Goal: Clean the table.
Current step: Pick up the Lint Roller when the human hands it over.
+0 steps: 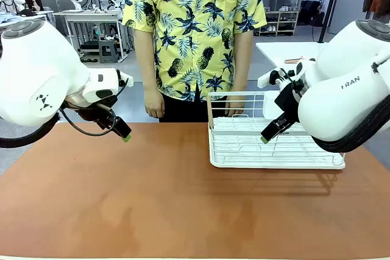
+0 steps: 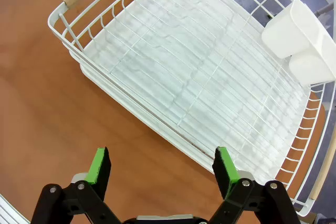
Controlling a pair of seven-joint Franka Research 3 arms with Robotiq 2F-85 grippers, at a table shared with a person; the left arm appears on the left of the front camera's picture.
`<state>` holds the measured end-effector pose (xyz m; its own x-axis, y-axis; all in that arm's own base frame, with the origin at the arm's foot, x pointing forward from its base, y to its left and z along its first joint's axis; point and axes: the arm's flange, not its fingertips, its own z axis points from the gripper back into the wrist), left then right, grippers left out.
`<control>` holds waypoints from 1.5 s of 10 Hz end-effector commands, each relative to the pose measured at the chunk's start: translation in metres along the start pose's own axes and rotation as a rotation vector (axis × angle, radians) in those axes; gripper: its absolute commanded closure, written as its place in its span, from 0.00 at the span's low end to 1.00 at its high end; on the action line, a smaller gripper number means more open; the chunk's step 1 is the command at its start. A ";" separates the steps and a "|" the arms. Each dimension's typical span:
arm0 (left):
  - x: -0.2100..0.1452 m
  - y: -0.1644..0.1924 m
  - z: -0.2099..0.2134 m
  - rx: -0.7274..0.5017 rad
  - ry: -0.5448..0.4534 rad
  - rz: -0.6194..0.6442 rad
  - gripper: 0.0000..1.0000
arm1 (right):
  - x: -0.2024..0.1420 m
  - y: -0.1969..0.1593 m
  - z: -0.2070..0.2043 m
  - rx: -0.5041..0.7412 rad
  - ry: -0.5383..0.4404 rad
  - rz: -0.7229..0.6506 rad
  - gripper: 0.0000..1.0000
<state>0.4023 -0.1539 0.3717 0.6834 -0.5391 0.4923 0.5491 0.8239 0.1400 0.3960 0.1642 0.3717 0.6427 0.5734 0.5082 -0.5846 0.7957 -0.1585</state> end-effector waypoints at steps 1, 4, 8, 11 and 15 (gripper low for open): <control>0.000 0.001 0.000 0.000 0.000 0.003 0.00 | 0.000 0.000 0.000 0.001 0.000 -0.001 0.00; 0.000 0.001 0.000 0.000 0.000 0.003 0.00 | 0.000 0.000 0.000 0.001 0.000 -0.001 0.00; 0.021 0.041 0.042 -0.188 0.032 0.140 0.00 | 0.023 -0.040 0.049 0.119 -0.011 -0.117 0.00; -0.013 0.162 0.127 -0.828 -0.047 0.460 0.00 | 0.009 -0.159 0.116 0.700 -0.039 -0.477 0.00; -0.126 0.255 0.173 -0.954 -0.282 0.777 0.00 | -0.077 -0.258 0.135 0.989 -0.246 -0.781 0.00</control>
<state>0.3627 0.1514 0.5053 0.9150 0.0699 0.3973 0.3396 0.3980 -0.8522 0.4093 -0.1045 0.5043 0.9051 -0.0142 0.4250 -0.3860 0.3917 0.8352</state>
